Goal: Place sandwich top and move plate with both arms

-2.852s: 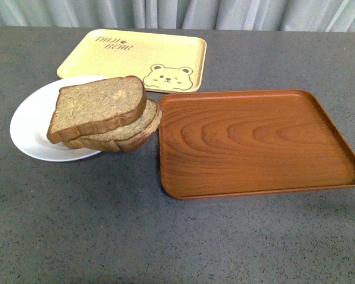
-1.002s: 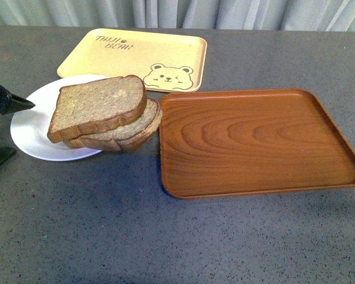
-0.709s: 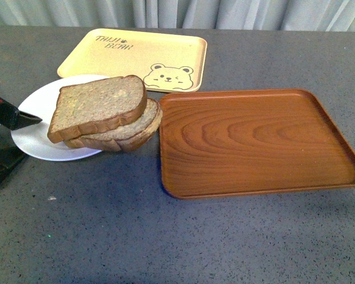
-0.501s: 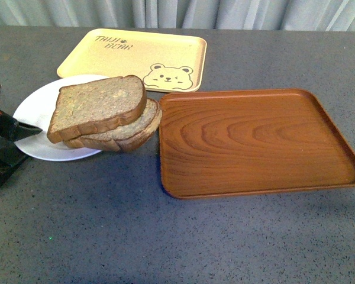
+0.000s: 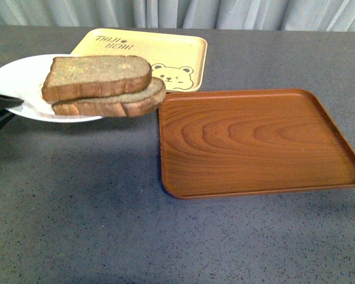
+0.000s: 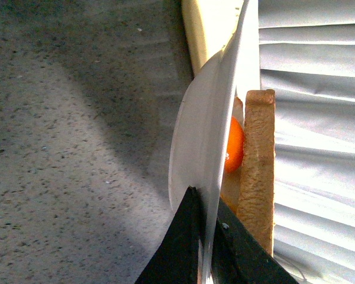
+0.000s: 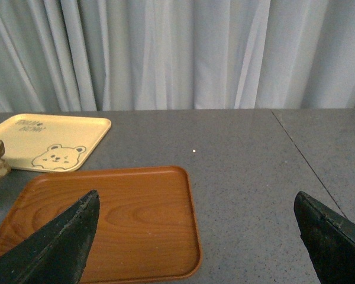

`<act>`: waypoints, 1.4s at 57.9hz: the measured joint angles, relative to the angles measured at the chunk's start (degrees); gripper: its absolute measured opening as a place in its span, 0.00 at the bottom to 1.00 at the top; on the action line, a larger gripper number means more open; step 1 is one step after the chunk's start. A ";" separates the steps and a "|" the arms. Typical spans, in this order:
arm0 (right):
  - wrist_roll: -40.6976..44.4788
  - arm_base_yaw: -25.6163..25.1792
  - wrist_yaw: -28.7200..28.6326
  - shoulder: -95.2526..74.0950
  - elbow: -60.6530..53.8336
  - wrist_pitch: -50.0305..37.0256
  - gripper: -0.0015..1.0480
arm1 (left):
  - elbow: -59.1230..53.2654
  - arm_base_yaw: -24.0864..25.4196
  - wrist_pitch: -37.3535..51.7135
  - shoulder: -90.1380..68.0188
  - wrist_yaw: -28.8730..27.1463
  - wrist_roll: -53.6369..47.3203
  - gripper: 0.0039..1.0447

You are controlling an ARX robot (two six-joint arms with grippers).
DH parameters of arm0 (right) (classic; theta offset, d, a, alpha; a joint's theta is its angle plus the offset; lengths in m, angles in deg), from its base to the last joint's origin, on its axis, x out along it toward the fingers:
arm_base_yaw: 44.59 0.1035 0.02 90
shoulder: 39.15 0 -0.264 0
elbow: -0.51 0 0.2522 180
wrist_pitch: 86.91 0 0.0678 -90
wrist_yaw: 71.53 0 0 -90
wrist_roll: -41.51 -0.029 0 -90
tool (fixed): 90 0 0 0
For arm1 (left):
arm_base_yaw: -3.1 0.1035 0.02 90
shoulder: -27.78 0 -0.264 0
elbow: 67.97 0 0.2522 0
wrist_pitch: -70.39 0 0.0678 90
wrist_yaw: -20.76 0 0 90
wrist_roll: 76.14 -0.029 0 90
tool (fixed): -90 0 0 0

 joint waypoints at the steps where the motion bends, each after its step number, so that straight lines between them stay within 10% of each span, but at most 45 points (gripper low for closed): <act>1: 0.00 0.00 0.00 0.00 0.00 0.00 0.91 | 0.33 -0.20 -0.20 0.31 -0.13 0.48 0.02; 60: 0.00 0.00 0.00 0.00 0.00 0.00 0.91 | 47.50 -11.04 -20.92 -29.88 -2.34 0.35 0.02; 81: 0.00 0.00 0.00 0.00 0.00 0.00 0.91 | 38.73 -6.88 -14.34 -26.51 0.94 -2.95 0.60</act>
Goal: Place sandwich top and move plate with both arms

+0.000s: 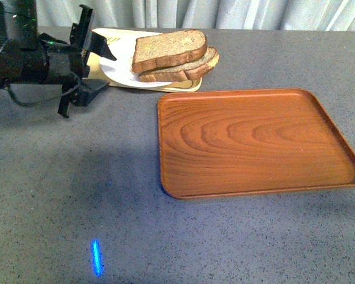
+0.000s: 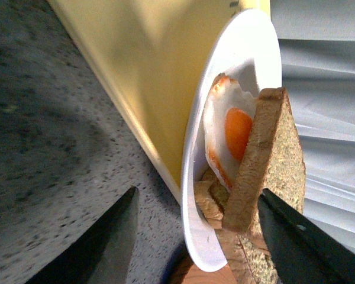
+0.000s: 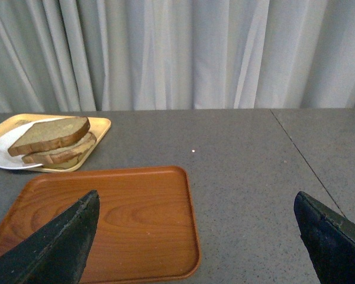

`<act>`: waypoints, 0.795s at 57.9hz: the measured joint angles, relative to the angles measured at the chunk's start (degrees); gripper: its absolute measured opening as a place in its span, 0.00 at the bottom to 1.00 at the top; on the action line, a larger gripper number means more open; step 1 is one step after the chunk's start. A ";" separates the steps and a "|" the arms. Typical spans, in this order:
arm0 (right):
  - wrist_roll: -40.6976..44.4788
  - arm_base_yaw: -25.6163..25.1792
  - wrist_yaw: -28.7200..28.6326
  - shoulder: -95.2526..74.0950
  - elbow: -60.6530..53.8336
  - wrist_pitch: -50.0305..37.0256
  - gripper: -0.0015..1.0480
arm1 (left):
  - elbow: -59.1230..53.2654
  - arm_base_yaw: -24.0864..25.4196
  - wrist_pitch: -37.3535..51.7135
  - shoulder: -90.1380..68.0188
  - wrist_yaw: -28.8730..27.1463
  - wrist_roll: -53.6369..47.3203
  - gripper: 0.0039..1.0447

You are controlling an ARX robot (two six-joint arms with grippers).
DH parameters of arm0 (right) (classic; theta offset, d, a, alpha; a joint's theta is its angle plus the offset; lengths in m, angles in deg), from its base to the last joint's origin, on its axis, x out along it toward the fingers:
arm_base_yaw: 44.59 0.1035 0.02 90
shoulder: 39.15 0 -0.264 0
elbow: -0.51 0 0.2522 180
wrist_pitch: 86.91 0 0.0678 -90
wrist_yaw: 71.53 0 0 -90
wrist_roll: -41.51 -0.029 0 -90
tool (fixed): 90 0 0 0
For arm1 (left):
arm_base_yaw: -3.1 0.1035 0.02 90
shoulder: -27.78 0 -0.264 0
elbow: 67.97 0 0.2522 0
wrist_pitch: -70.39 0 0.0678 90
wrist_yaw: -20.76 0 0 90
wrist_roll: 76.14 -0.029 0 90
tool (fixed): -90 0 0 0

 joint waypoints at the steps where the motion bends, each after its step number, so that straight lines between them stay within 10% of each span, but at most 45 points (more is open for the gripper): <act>1: 0.00 0.00 0.00 0.00 0.00 0.00 0.91 | -0.61 0.24 0.39 0.37 0.15 -0.17 0.62; 12: 0.00 0.00 0.00 0.00 0.00 0.00 0.91 | -16.66 5.46 11.30 11.87 1.70 -5.77 0.93; 21: 0.00 0.00 0.00 -0.02 0.00 0.02 0.91 | -31.43 6.01 38.66 13.70 -17.84 -37.16 0.62; 39: 0.00 0.00 -0.04 0.04 0.00 0.02 0.91 | -42.69 5.99 43.36 24.04 -19.61 -55.47 0.01; 46: 0.00 0.00 -0.02 0.11 0.00 0.07 0.91 | -56.06 5.99 40.39 42.66 -19.93 -65.44 0.01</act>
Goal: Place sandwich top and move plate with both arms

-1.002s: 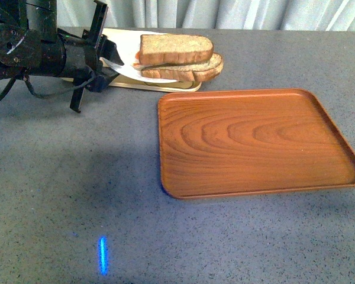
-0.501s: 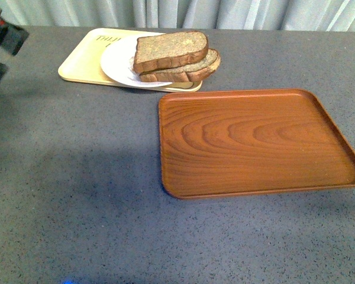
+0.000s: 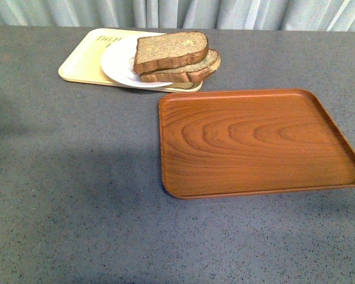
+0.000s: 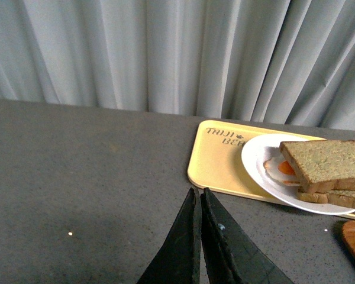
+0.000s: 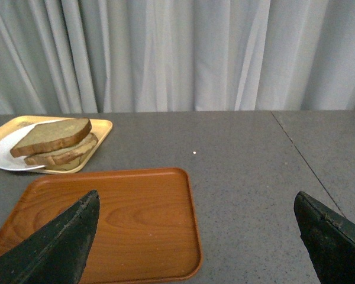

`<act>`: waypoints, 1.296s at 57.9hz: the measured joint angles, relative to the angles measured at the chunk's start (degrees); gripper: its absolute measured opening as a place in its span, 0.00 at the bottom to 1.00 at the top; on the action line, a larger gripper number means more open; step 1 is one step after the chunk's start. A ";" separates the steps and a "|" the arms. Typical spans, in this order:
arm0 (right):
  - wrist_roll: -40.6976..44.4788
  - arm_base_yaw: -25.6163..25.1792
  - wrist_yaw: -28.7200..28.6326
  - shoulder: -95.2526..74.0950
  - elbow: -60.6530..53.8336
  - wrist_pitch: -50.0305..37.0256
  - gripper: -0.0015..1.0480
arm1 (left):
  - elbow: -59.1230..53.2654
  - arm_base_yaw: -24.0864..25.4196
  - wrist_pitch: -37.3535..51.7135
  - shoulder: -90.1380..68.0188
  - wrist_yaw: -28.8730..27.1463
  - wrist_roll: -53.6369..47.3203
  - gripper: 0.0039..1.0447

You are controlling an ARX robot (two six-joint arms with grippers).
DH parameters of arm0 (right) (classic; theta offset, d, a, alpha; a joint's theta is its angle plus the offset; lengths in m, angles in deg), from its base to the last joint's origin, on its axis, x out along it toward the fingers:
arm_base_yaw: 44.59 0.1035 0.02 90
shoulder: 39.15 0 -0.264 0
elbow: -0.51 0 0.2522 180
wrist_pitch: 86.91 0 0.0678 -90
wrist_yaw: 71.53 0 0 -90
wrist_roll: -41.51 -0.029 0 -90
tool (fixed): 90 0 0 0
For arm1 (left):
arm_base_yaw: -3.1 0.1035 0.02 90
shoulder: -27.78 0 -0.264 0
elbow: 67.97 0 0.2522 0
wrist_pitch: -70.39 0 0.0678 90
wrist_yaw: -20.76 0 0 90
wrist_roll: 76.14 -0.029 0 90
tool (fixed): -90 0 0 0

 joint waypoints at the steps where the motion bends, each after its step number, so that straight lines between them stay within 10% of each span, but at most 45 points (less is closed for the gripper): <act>1: 0.00 0.00 0.02 0.00 0.00 0.00 0.91 | -0.63 0.00 -0.52 1.42 0.00 -0.63 0.01; 75: 0.00 0.00 0.02 0.00 0.00 0.00 0.91 | -9.99 0.00 -56.81 68.22 0.00 -3.30 0.01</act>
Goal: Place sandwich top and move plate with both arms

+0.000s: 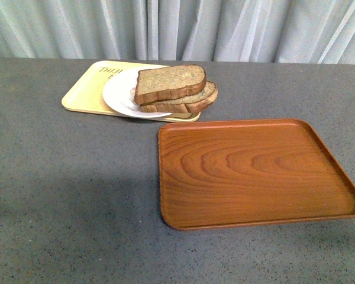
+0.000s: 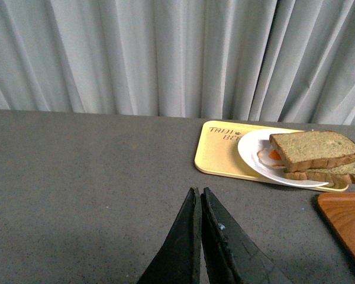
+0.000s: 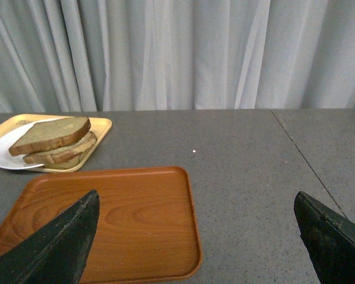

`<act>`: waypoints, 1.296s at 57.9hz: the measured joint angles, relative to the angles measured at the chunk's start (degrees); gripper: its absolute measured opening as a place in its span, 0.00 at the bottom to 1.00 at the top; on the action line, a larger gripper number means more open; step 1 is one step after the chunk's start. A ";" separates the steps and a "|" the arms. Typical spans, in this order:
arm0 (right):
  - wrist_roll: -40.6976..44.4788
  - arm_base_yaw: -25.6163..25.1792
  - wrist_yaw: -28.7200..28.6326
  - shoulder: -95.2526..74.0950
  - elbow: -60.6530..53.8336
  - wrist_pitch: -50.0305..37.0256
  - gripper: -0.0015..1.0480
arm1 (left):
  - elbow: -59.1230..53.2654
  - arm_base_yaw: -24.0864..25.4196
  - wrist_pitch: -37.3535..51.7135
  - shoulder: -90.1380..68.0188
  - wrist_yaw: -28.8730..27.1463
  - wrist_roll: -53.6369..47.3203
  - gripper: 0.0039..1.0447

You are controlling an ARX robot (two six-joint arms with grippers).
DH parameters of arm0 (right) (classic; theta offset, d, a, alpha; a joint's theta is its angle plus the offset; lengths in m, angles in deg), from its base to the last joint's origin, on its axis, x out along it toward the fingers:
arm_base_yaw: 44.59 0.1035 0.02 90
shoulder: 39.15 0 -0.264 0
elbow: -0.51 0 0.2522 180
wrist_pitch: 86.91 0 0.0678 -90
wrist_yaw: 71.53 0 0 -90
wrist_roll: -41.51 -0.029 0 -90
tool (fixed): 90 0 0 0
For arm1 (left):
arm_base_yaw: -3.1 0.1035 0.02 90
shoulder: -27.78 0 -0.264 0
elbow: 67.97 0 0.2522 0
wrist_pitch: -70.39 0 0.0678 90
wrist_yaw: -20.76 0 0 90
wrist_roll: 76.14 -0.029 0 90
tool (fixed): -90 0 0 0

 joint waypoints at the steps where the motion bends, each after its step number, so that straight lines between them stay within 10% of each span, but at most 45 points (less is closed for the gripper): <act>1: 0.00 0.00 0.00 0.00 0.00 0.00 0.91 | 0.00 0.00 -0.46 0.46 0.00 0.00 0.01; 67: 0.00 0.00 0.00 -0.04 0.00 0.00 0.91 | 0.00 0.00 -19.69 18.73 0.00 -0.04 0.01; 75: 0.00 0.00 0.02 -0.04 0.00 0.00 0.91 | 0.00 0.00 -19.69 18.73 0.00 -0.04 0.27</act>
